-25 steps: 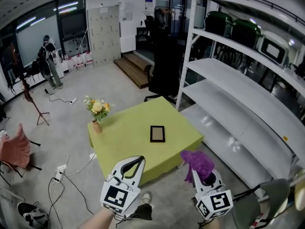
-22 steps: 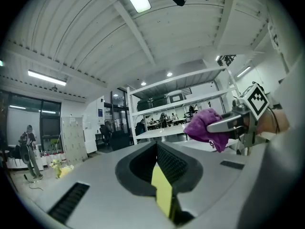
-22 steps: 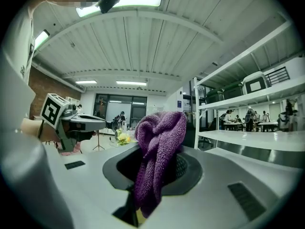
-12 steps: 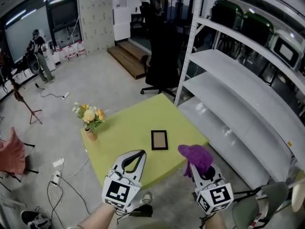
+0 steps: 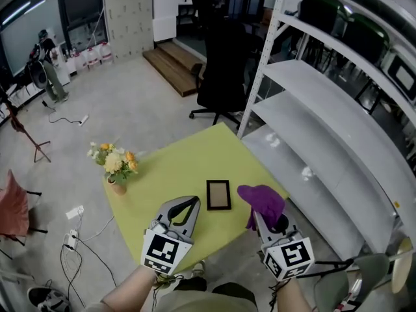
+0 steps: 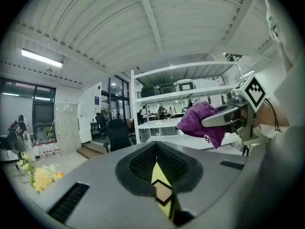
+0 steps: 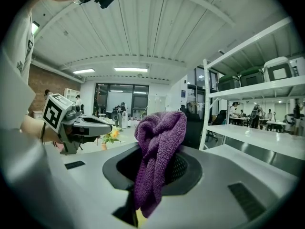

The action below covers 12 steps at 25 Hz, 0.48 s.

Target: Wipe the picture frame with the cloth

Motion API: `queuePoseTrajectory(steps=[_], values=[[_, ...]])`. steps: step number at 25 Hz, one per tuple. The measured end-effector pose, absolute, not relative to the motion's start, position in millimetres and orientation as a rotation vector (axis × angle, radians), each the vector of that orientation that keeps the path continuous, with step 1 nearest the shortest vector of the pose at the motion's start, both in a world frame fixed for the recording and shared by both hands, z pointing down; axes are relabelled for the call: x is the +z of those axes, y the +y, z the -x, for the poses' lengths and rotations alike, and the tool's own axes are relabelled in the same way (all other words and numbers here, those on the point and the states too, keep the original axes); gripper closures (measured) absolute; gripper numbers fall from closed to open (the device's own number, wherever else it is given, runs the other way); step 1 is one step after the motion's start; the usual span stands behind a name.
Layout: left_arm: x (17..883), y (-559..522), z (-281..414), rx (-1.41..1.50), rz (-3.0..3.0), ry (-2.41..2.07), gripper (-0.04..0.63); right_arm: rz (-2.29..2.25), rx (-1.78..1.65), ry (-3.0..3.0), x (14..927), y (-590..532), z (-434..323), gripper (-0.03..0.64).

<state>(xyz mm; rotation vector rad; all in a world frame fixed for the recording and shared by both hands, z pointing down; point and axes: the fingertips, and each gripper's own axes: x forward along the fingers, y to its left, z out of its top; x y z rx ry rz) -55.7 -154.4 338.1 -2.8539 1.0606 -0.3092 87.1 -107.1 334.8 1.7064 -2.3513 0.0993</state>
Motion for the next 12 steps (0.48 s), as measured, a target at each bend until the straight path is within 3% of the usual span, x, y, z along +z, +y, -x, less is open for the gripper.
queuePoseTrajectory(steps=[12], values=[[397,-211,24,-0.466,2.915,1.109,0.589,-1.514,0.185,-2.337,395,-199,-113,0.528]])
